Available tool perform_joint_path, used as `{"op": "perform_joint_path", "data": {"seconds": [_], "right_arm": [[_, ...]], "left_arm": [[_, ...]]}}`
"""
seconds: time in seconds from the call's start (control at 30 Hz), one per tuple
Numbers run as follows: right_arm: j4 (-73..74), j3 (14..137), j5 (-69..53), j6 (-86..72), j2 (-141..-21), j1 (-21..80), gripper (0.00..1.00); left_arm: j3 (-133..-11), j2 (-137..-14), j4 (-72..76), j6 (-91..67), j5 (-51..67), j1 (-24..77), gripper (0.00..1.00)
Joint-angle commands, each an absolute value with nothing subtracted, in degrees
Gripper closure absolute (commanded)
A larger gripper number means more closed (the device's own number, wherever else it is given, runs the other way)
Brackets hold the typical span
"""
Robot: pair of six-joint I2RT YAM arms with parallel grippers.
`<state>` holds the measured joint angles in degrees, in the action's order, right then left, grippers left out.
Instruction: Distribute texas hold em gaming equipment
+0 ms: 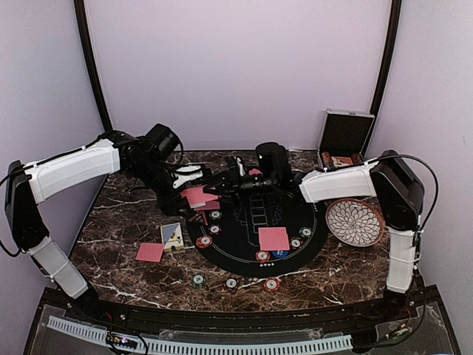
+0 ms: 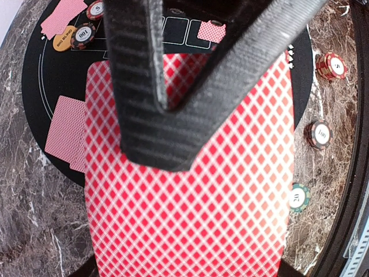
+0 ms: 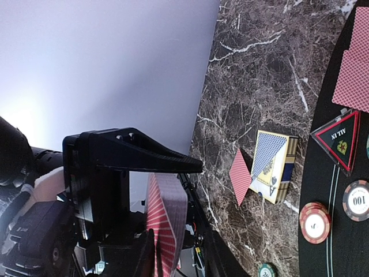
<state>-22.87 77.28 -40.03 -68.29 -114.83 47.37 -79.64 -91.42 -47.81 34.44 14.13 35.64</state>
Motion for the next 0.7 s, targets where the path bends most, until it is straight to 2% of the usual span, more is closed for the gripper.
{"op": "perform_joint_path", "data": {"seconds": [0.0, 0.1, 0.3, 0.57, 0.67], "right_arm": [[-22.57, 76.33, -40.01, -67.68, -111.19, 46.85, 0.74], [-22.34, 75.8, -40.21, -67.75, -110.38, 46.9, 0.75], [-22.21, 75.4, -40.83, -67.92, -110.03, 46.85, 0.84], [-19.32, 76.29, -41.61, -66.18, -109.72, 46.72, 1.0], [-15.84, 77.21, -41.49, -64.02, -108.99, 46.23, 1.0]], "left_arm": [[-78.93, -89.32, -46.68, 34.45, 14.69, 35.64, 1.0], [-78.93, -89.38, -46.67, 34.54, 14.57, 35.68, 1.0], [-78.84, -89.53, -46.65, 34.46, 14.26, 35.68, 1.0], [-78.54, -89.44, -46.67, 34.63, 13.47, 35.66, 1.0], [-78.22, -89.4, -46.67, 34.63, 13.01, 35.65, 1.0]]}}
